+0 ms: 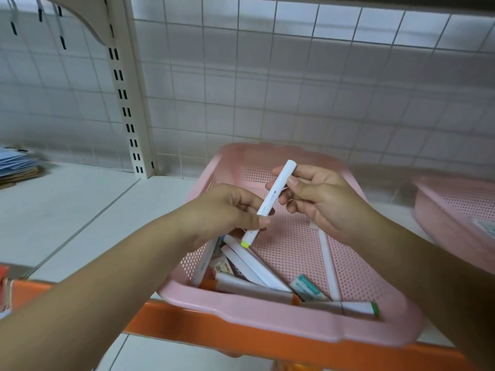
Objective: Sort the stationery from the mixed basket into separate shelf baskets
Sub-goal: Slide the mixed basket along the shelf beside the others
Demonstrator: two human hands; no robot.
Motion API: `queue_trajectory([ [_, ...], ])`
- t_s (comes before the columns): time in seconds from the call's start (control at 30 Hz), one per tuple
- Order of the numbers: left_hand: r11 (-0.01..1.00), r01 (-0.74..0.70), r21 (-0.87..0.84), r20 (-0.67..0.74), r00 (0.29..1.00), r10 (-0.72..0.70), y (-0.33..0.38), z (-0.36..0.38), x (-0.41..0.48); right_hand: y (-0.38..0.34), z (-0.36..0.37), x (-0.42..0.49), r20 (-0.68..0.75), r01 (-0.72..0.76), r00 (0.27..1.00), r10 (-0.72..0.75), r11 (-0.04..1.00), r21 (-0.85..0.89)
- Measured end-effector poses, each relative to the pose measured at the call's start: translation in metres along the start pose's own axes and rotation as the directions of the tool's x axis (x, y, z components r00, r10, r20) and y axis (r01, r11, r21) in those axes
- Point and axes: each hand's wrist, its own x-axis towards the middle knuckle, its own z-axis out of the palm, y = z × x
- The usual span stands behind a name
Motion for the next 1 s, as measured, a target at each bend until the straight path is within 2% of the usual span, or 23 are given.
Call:
queue_trajectory([
  [0.13, 1.000, -0.002, 0.018, -0.007, 1.000, 0.003, 0.000, -0.001, -0.001, -0.001, 0.000, -0.003, -0.044, -0.015, 0.999, 0.011, 0.995, -0.096],
  [0.2, 1.000, 0.016, -0.024, -0.053, 0.998, -0.018, 0.001, -0.001, -0.002, 0.002, 0.001, -0.004, -0.111, -0.045, 0.994, 0.011, 0.950, -0.308],
  [0.27, 0.994, 0.022, -0.105, -0.128, 0.991, -0.036, 0.001, -0.002, -0.001, 0.008, 0.004, -0.006, -0.096, -0.094, 0.994, 0.043, 0.769, -0.633],
  [0.33, 0.986, 0.020, -0.165, -0.212, 0.976, -0.055, -0.001, -0.004, 0.002, 0.015, 0.008, -0.010, 0.015, -0.094, 0.979, 0.202, 0.523, -0.847],
  [0.4, 0.976, 0.037, -0.216, -0.253, 0.963, -0.093, -0.003, -0.005, 0.005, 0.020, 0.014, -0.016, 0.080, -0.060, 0.931, 0.356, 0.366, -0.929],
  [0.47, 0.961, 0.081, -0.265, -0.270, 0.950, -0.155, -0.001, -0.003, 0.007, 0.023, 0.018, -0.020, 0.106, -0.033, 0.892, 0.439, 0.298, -0.954],
  [0.57, 0.941, 0.109, -0.322, -0.304, 0.929, -0.212, 0.002, -0.002, 0.007, 0.022, 0.022, -0.022, 0.124, -0.026, 0.877, 0.464, 0.305, -0.952],
  [0.67, 0.923, 0.055, -0.382, -0.357, 0.912, -0.203, 0.006, -0.004, 0.009, 0.023, 0.023, -0.021, 0.116, -0.045, 0.905, 0.409, 0.364, -0.930],
  [0.73, 0.920, 0.032, -0.390, -0.352, 0.918, -0.181, 0.004, -0.006, 0.008, 0.023, 0.024, -0.021, 0.124, -0.062, 0.899, 0.420, 0.402, -0.913],
  [1.0, 0.941, 0.028, -0.337, -0.269, 0.955, -0.125, 0.001, -0.010, 0.008, 0.021, 0.016, -0.015, 0.201, -0.138, 0.768, 0.608, 0.463, -0.875],
])
